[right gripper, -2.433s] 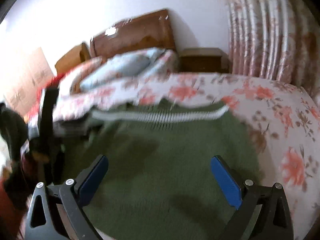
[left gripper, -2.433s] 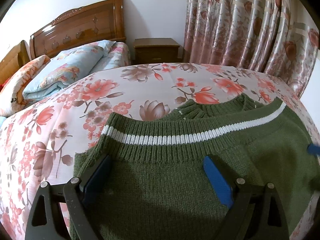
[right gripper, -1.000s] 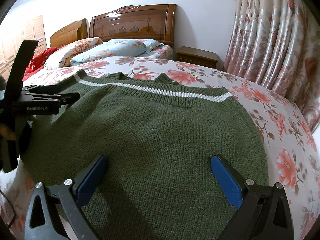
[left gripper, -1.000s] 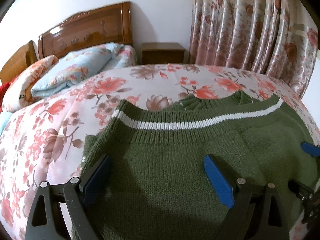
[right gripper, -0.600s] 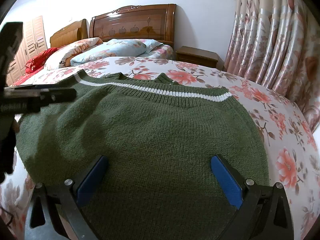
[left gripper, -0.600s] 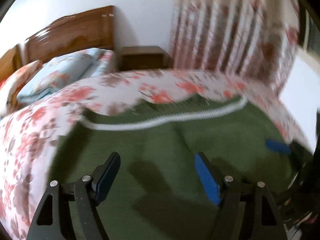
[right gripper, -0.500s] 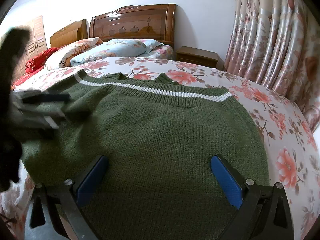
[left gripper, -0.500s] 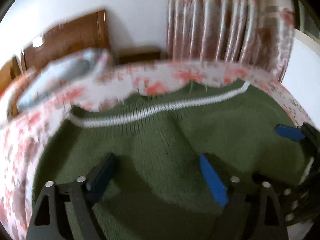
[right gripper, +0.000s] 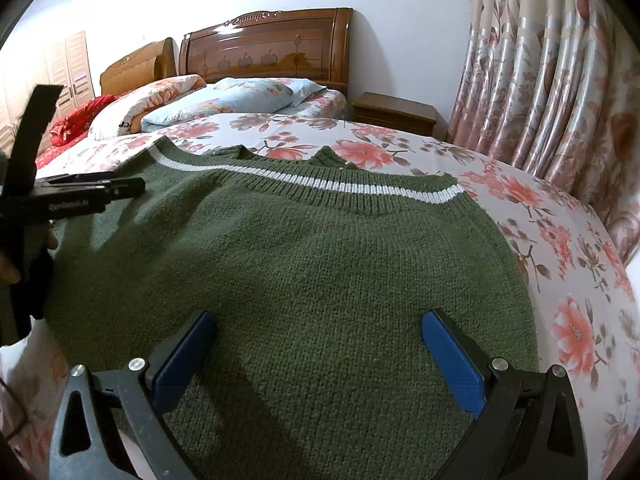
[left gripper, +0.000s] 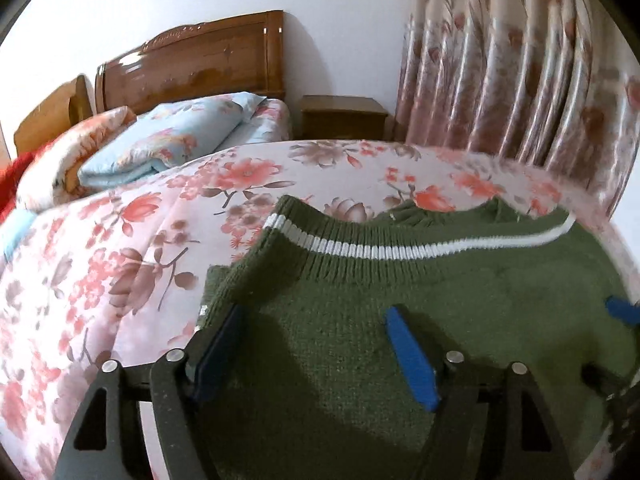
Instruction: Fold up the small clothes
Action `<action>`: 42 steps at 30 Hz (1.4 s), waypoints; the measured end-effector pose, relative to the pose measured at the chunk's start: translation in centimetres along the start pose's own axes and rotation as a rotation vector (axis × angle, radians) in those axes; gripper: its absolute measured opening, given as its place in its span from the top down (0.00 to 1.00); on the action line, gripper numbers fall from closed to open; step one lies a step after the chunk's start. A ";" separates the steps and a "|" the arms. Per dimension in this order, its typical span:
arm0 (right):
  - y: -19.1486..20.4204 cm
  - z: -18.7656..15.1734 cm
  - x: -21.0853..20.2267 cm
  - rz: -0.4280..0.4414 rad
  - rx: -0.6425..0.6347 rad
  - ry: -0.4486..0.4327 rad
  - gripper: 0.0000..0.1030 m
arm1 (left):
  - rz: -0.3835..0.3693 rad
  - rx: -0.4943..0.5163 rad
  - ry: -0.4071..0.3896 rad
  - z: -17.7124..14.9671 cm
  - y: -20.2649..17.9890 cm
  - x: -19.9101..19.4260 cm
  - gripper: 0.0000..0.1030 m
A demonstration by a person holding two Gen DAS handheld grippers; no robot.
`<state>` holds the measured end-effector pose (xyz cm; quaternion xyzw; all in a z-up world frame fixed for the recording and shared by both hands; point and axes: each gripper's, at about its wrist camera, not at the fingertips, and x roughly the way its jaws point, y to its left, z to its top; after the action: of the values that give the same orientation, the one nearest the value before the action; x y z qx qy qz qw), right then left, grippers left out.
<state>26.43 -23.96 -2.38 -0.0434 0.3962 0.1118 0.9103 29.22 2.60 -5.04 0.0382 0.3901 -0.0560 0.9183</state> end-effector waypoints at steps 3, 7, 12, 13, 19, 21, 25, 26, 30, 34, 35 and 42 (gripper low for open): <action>0.0 0.0 0.0 0.003 0.003 0.000 0.00 | 0.017 0.009 0.001 0.1 -0.3 0.1 0.22; -0.1 0.0 0.0 0.005 0.005 -0.001 0.00 | -0.004 -0.003 -0.001 0.0 -0.2 0.1 0.22; -0.1 0.0 -0.1 0.004 0.005 -0.001 0.00 | 0.004 -0.001 -0.007 -0.2 -0.2 0.2 0.22; -0.1 0.0 -0.1 0.005 0.005 -0.001 0.00 | 0.005 -0.001 -0.009 -0.3 -0.2 0.1 0.22; -1.6 -0.8 -3.6 0.144 0.136 -0.038 0.00 | 0.016 0.006 -0.019 -0.5 -0.3 0.0 0.22; -2.8 -1.4 -5.9 0.176 0.213 -0.051 0.00 | 0.013 0.002 -0.018 -0.4 -0.3 0.0 0.22; -5.4 -4.5 -9.2 0.134 0.316 -0.022 0.00 | 0.011 0.001 -0.018 -0.4 -0.2 0.0 0.22; -6.3 -5.9 -9.6 0.145 0.370 -0.004 0.00 | 0.011 0.001 -0.018 -0.4 -0.2 0.0 0.22; -8.3 -9.7 -9.3 0.194 0.514 0.036 0.00 | 0.006 -0.003 -0.018 -0.4 -0.2 0.0 0.22; -8.0 -9.8 -8.1 0.238 0.548 -0.004 0.00 | 0.003 -0.005 -0.017 -0.3 -0.2 0.0 0.22; -7.8 -9.5 -7.6 0.243 0.555 -0.018 0.00 | 0.002 -0.005 -0.017 -0.3 -0.2 0.0 0.22; -10.0 -8.7 -5.2 0.313 0.851 -0.125 0.00 | -0.005 -0.008 -0.015 -0.3 -0.1 0.1 0.22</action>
<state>19.21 -35.97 -4.62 0.4015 0.3528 0.0776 0.8416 29.06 2.52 -5.32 0.0334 0.3835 -0.0569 0.9212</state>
